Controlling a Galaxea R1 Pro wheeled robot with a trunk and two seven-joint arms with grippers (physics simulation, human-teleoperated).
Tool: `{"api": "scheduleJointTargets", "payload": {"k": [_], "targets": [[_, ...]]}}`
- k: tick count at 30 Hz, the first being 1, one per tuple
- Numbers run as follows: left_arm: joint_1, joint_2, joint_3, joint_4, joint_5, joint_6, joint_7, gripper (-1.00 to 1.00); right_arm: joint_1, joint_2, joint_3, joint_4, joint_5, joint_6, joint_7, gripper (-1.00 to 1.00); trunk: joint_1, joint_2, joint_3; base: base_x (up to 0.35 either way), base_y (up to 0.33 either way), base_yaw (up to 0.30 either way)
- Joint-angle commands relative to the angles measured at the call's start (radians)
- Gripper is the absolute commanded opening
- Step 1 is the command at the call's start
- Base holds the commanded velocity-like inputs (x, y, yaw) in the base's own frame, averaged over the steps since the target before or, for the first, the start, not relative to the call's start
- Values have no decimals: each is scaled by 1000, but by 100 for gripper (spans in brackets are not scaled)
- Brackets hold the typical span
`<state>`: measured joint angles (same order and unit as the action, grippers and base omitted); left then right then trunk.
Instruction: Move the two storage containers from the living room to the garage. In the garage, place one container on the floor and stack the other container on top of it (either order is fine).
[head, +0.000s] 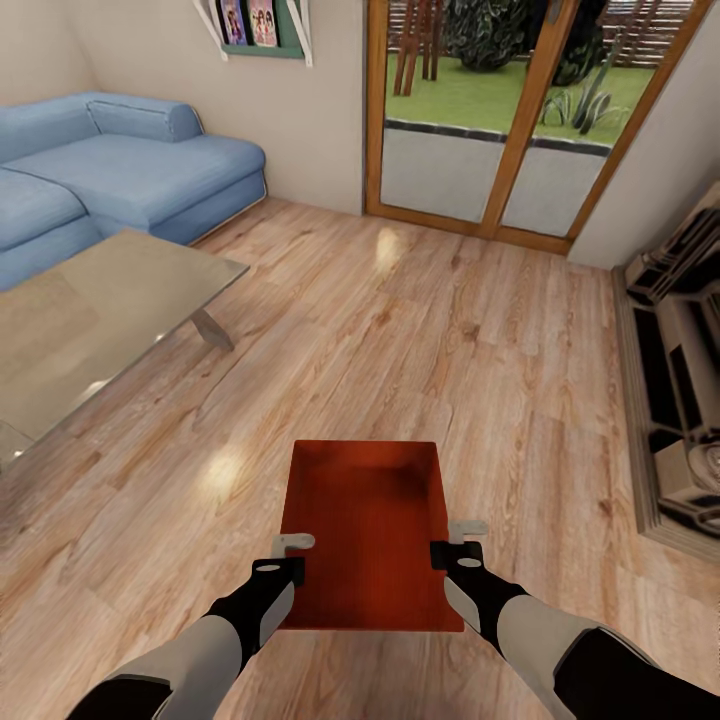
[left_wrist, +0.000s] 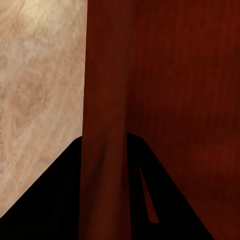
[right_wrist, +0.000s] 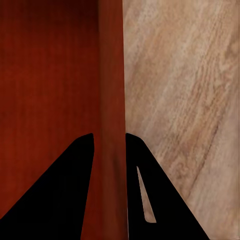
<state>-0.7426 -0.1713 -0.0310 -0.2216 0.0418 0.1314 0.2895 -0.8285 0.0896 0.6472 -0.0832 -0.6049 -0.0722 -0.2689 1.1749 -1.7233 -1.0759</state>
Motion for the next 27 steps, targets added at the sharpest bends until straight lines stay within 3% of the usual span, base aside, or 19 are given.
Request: {"api": "scheduleJointTargets", "payload": {"k": [1, 27], "targets": [[0, 7, 0, -2, -11, 8, 13, -100, -1, -5, 1, 2, -11, -8, -6, -100, -4, 7, 3, 0, 0, 0], [0, 7, 0, -4, -11, 8, 13, -100, -1, -7, 2, 0, -10, -10, -6, -100, -104, 189, 84, 0, 0, 0]]}}
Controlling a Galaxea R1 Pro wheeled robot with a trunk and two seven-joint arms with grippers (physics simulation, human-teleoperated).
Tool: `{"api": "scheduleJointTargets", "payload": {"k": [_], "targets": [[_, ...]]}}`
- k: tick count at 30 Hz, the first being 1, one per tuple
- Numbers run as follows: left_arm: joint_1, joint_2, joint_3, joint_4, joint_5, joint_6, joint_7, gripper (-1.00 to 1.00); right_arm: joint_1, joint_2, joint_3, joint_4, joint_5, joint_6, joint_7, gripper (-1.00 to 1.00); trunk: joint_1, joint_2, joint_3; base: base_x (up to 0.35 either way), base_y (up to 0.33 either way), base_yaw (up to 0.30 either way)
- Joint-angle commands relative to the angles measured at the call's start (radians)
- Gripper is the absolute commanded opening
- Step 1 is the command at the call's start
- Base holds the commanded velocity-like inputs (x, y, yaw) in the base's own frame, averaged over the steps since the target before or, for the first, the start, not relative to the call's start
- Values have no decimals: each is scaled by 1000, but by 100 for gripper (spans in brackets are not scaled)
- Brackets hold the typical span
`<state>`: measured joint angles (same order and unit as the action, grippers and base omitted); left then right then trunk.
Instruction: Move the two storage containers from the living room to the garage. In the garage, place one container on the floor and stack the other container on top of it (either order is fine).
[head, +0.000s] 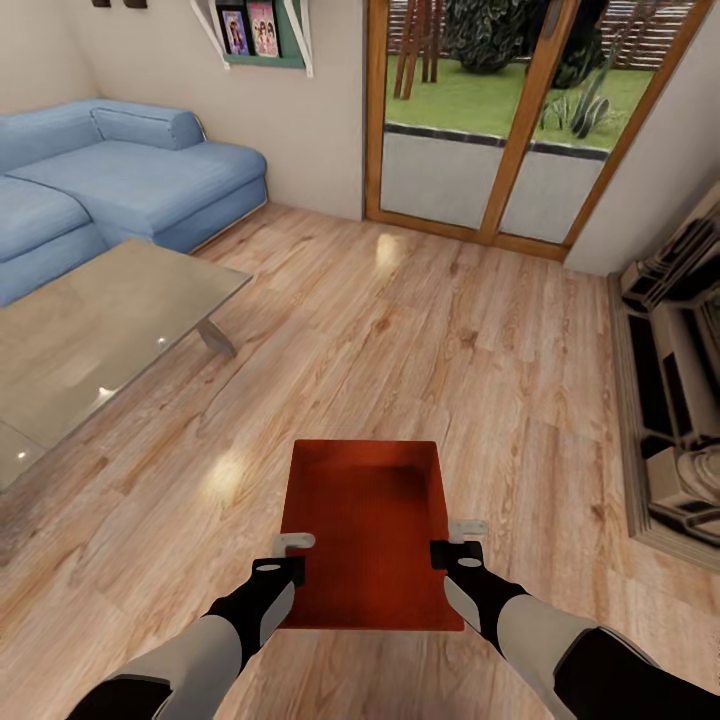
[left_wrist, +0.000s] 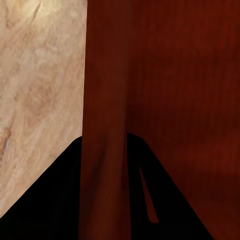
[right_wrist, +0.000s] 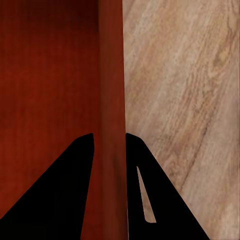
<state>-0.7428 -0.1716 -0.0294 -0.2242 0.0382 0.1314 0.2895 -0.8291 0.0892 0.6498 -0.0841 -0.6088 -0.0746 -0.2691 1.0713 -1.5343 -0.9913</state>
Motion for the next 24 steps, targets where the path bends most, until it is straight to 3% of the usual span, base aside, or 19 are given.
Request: {"api": "scheduleJointTargets", "payload": {"k": [1, 24], "targets": [[0, 7, -1, -1, -7, 8, 13, -100, -1, -6, -1, 1, -6, -8, -5, -100, -4, 7, 3, 0, 0, 0], [0, 7, -1, -1, -7, 8, 13, -100, -1, -6, -1, 1, -6, -8, -5, -100, -92, 168, 75, 0, 0, 0]]}}
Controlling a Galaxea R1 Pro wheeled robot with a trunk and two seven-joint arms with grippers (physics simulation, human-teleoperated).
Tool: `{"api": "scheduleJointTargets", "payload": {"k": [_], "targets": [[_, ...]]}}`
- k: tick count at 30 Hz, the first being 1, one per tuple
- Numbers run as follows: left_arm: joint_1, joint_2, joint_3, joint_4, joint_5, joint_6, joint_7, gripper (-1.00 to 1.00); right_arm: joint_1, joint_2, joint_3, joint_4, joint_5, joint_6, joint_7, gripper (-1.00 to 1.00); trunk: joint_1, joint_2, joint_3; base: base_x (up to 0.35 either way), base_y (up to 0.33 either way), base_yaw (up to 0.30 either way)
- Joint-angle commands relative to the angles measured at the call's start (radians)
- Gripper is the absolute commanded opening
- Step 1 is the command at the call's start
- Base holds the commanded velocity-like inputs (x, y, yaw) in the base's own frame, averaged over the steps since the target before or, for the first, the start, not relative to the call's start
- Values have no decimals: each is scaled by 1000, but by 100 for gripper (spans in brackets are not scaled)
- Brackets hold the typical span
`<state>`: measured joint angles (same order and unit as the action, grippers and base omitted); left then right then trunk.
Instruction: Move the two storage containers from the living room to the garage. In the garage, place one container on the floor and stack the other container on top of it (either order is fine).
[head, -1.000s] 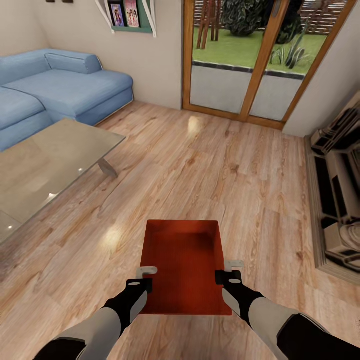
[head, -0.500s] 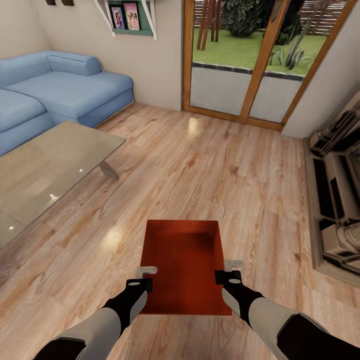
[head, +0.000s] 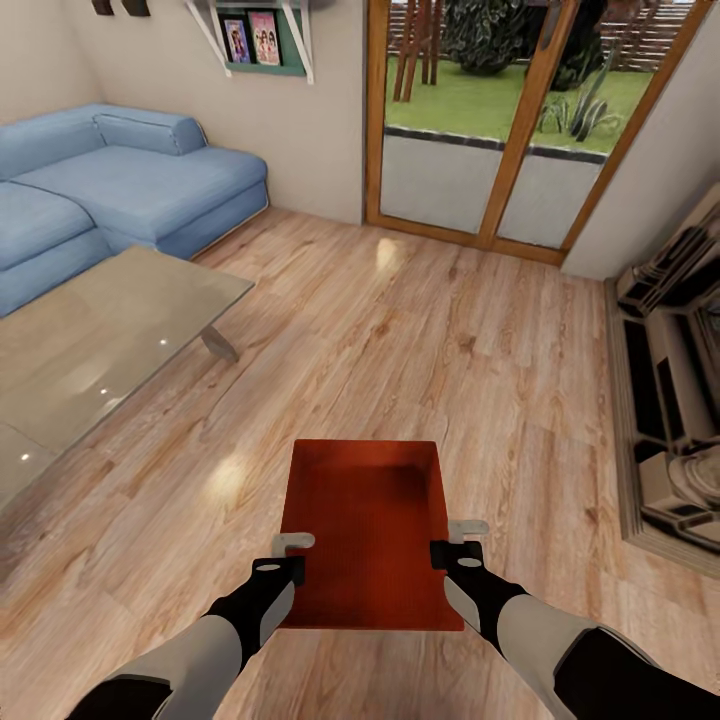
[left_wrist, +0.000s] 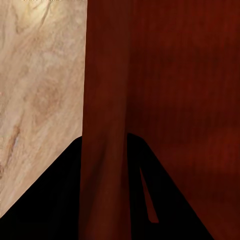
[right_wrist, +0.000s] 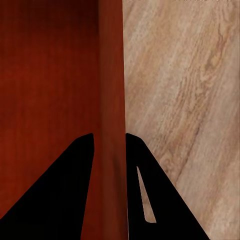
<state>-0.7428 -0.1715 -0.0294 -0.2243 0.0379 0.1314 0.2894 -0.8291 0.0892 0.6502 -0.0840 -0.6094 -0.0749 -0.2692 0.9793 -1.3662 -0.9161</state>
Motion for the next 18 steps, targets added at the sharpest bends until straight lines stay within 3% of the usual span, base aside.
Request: {"api": "scheduleJointTargets", "payload": {"k": [1, 18], "targets": [[0, 7, -1, -1, -7, 8, 13, -100, -1, -6, -1, 1, -6, -7, -5, -100, -4, 7, 3, 0, 0, 0], [0, 7, -1, -1, -7, 8, 13, -100, -1, -3, -1, 3, -9, -5, -5, -100, -69, 126, 56, 0, 0, 0]]}}
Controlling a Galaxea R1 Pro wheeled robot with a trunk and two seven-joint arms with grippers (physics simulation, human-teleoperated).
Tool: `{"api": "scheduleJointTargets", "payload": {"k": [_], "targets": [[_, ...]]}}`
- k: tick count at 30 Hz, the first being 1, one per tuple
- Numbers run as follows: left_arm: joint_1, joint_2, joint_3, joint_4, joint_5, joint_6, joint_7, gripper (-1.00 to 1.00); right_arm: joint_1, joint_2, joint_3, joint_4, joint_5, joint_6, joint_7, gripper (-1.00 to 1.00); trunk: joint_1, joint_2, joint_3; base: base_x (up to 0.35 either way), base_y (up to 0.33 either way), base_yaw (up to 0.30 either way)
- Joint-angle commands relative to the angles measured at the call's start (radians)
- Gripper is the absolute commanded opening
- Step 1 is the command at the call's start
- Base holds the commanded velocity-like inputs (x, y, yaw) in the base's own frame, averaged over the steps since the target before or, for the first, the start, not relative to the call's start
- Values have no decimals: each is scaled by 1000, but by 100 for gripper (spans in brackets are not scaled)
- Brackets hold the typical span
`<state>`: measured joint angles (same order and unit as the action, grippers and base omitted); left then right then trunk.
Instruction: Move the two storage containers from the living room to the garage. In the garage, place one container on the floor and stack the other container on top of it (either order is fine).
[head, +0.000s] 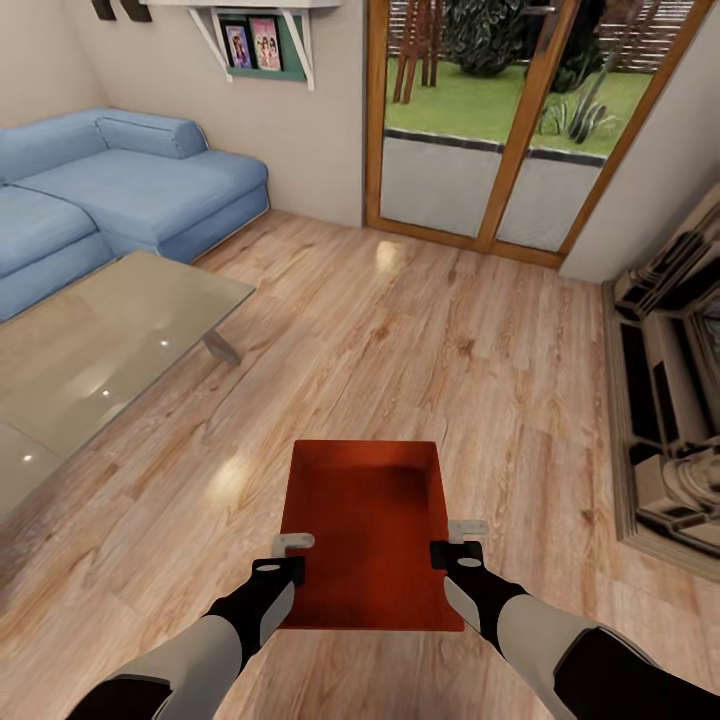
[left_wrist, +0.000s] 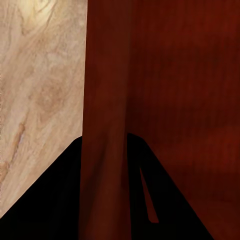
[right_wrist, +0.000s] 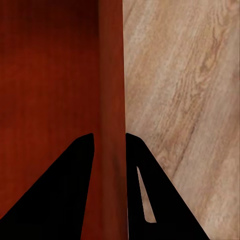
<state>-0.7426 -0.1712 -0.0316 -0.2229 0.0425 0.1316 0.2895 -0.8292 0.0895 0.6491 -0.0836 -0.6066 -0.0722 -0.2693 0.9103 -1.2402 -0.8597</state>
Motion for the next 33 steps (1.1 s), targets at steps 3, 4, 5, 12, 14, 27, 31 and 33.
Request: {"api": "scheduleJointTargets", "payload": {"k": [3, 4, 5, 12, 14, 27, 31, 33], "targets": [[0, 7, 1, -3, -12, 8, 13, -100, -1, -4, 0, 2, -12, -9, -5, -100, -12, 21, 9, 0, 0, 0], [0, 7, 1, -3, -12, 8, 13, -100, -1, -4, 0, 2, -12, -9, -5, -100, -15, 28, 12, 0, 0, 0], [0, 7, 1, -3, -12, 8, 13, -100, -1, -4, 0, 2, -12, -9, -5, -100, -19, 35, 15, 0, 0, 0], [0, 7, 1, -3, -12, 8, 13, -100, -1, -5, 0, 2, -10, -11, -5, -100, -46, 84, 37, 0, 0, 0], [0, 7, 1, -3, -12, 8, 13, -100, -1, -5, 0, 2, -10, -11, -5, -100, -54, 98, 43, 0, 0, 0], [0, 7, 1, -3, -12, 8, 13, -100, -1, -4, 0, 2, -10, -9, -5, -100, -104, 189, 84, 0, 0, 0], [0, 7, 1, -3, -12, 8, 13, -100, -1, -4, 0, 2, -10, -10, -5, -100, -119, 217, 97, 0, 0, 0], [0, 7, 1, -3, -12, 8, 13, -100, -1, -4, 0, 2, -10, -10, -5, -100, -127, 231, 103, 0, 0, 0]]}}
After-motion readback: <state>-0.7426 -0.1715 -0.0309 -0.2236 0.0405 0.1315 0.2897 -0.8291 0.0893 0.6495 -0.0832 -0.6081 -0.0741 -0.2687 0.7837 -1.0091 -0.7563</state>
